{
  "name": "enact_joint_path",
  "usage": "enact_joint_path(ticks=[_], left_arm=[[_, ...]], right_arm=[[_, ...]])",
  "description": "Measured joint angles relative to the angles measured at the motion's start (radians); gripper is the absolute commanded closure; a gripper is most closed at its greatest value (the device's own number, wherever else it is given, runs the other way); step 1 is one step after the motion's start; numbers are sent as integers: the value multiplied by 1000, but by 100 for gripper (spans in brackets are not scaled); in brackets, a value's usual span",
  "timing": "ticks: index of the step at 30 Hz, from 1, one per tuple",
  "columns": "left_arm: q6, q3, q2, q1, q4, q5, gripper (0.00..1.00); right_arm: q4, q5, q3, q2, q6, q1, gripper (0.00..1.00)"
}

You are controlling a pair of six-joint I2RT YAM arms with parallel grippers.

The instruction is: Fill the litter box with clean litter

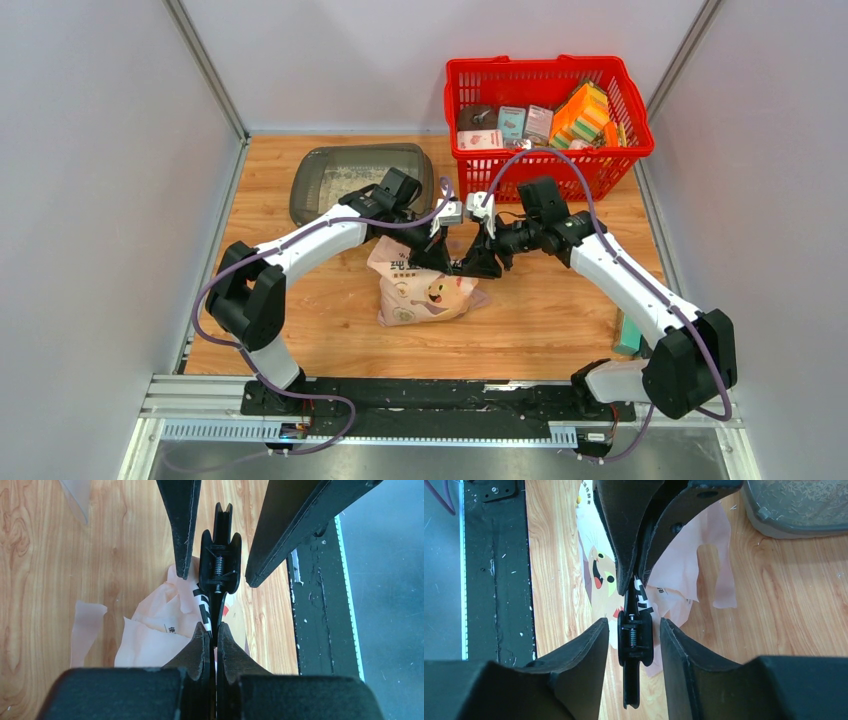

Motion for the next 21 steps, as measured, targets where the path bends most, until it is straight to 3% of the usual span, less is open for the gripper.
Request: enact_joint_path(ticks=[6,11,12,13,14,15,16,17,21], left_arm=[[-8,0,0,0,2,0,100],[-18,-2,0,0,7,-1,100],[-23,-2,0,0,8,-1,100],[-26,-2,0,0,8,-1,100],[-30,-3,0,0,8,-1,99],[-33,-3,0,0,11,-6,94],[-37,-4,0,1,14,-8,80],[-39,-5,0,2,16,-9,74],[-53,-6,0,2,23,-11,62]], right_arm=[[11,4,-3,0,3,0,55],[15,8,-8,0,4,2,60],[15,9,-9,0,3,2,65],[16,11,-9,0,3,2,87],[17,14,-9,0,0,2,95],[16,13,-9,0,-3,2,100],[14,14,-9,-1,-6,2,100],[14,13,-9,-2,-10,2,100],[8,14,-9,-8,-7,1,100]])
